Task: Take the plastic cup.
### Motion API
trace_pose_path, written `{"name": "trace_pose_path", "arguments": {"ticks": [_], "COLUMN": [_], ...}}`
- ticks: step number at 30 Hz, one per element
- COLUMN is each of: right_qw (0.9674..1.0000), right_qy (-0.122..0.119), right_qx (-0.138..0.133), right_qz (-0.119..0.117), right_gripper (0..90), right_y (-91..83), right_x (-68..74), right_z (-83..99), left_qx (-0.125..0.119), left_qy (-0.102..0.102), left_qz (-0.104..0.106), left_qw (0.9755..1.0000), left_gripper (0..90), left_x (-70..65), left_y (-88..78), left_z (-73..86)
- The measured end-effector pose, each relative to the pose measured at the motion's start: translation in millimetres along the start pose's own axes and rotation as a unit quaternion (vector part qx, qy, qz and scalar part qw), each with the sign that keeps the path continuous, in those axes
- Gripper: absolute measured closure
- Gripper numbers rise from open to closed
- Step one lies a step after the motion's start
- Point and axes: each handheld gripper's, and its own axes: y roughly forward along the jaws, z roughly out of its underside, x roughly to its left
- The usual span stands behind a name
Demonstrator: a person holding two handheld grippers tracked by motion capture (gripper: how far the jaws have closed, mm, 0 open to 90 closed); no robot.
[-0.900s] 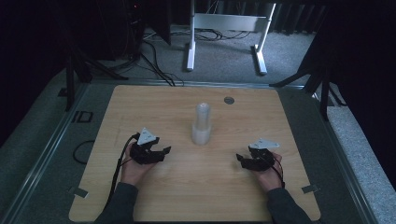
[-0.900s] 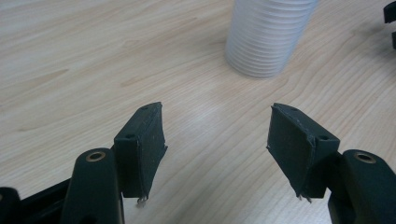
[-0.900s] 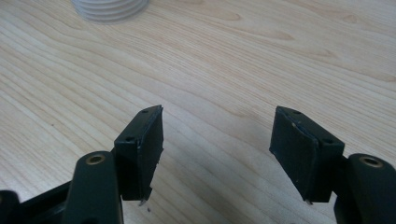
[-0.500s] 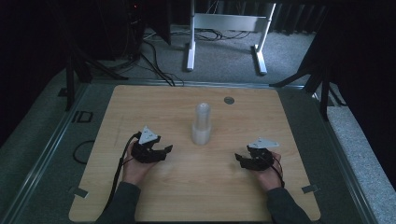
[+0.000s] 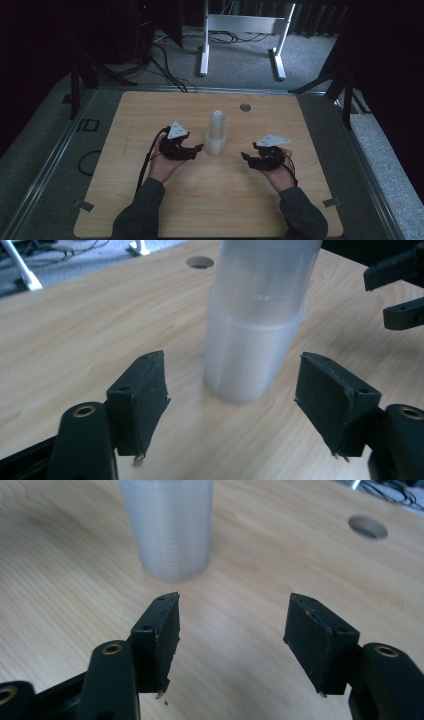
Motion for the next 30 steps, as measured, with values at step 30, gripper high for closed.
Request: {"name": "trace_pose_path", "arguments": {"ticks": [30], "right_qw": [0.9981], "right_qy": [-0.008], "right_qx": [-0.049], "right_qz": [-0.036], "right_gripper": [33.9], "right_y": [13.1], "right_x": [3.0], "right_z": [-70.0], "left_qx": [-0.013], "left_qy": [-0.004], "left_qz": [0.013], "left_qw": [0.9998], "left_gripper": [19.4], "left_x": [-17.4], "left_y": [61.1], "left_z": [-7.6]}}
